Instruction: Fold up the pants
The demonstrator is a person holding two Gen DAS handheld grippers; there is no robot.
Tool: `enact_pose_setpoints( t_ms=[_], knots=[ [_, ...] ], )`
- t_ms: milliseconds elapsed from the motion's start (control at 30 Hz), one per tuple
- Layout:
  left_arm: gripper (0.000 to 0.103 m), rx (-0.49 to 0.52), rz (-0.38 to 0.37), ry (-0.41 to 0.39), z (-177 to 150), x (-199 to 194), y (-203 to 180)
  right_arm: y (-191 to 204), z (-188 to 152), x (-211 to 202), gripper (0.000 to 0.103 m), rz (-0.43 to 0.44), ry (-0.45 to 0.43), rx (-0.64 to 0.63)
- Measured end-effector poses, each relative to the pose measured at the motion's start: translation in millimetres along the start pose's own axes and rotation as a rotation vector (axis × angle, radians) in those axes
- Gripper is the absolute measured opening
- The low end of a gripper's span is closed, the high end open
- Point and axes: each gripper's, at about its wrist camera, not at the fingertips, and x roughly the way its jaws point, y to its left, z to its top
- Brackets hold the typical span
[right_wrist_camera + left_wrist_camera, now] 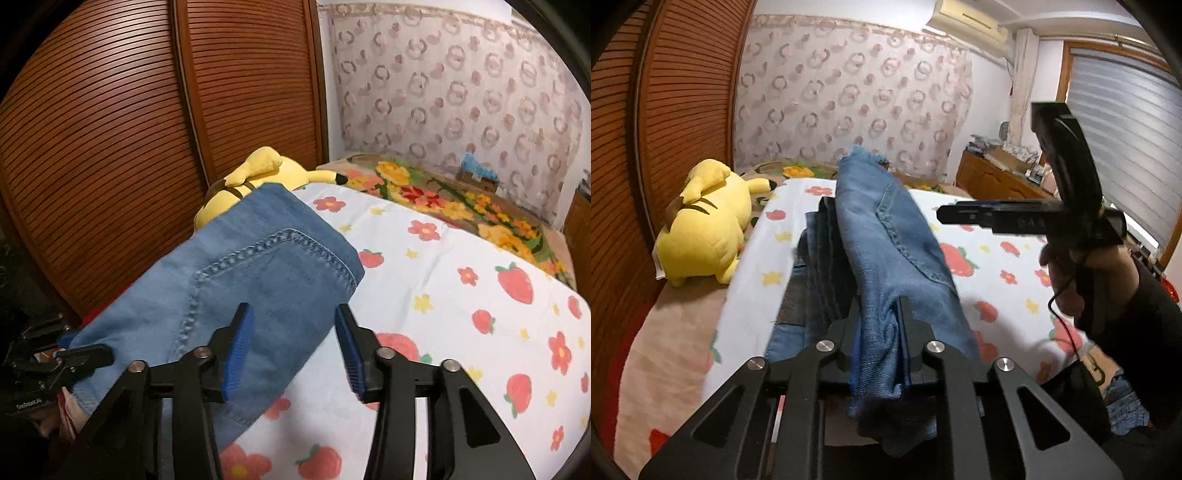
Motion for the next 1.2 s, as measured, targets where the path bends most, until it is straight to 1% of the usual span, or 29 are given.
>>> enact_pose_setpoints(
  t_ms=[100,167,233,267,300,333,400,433,500,600,700,833,900,967,1033,1067,1100,1133,1200],
  knots=[
    [0.018,-0.026,0.034,0.053,-10,14,12,-6,4,20,0.052,0.004,0.031,0.009],
    [0.019,-0.046,0.040,0.075,-17,20,19,-11,7,36,0.052,0.012,0.057,0.018],
    [0.021,-0.059,0.045,0.087,-22,24,23,-17,8,52,0.054,0.026,0.092,0.040],
    [0.023,-0.063,0.042,0.088,-22,25,25,-21,8,58,0.055,0.037,0.106,0.055],
    [0.029,-0.068,0.045,0.091,-22,26,26,-25,7,65,0.058,0.054,0.120,0.075],
    [0.032,-0.070,0.051,0.092,-22,26,27,-29,8,70,0.060,0.066,0.133,0.091],
    [0.041,-0.079,0.063,0.091,-19,24,30,-34,7,78,0.062,0.093,0.157,0.115],
    [0.043,-0.081,0.063,0.088,-19,23,31,-37,7,81,0.063,0.099,0.164,0.122],
    [0.050,-0.088,0.066,0.072,-15,20,35,-42,5,83,0.063,0.107,0.165,0.128],
    [0.054,-0.103,0.081,0.064,-9,22,42,-43,5,85,0.063,0.134,0.167,0.130],
    [0.057,-0.126,0.077,0.128,-11,38,53,-42,5,89,0.063,0.141,0.169,0.125],
    [0.059,-0.173,0.045,0.150,-20,44,62,-46,4,99,0.063,0.183,0.184,0.145],
    [0.059,-0.197,0.019,0.157,-23,44,66,-48,2,102,0.063,0.203,0.180,0.157],
    [0.059,-0.207,0.003,0.154,-24,44,67,-49,3,104,0.063,0.204,0.177,0.155],
    [0.057,-0.194,0.002,0.158,-24,44,64,-46,3,106,0.055,0.217,0.181,0.154],
    [0.049,-0.192,-0.010,0.158,-23,43,63,-46,3,107,0.051,0.219,0.177,0.151],
    [0.037,-0.192,-0.029,0.149,-23,42,62,-46,2,106,0.036,0.233,0.172,0.150],
    [0.036,-0.186,-0.038,0.143,-23,40,59,-45,3,104,0.028,0.251,0.164,0.154],
    [0.022,-0.170,-0.035,0.136,-22,37,56,-43,6,98,0.020,0.253,0.144,0.149]
  ],
)
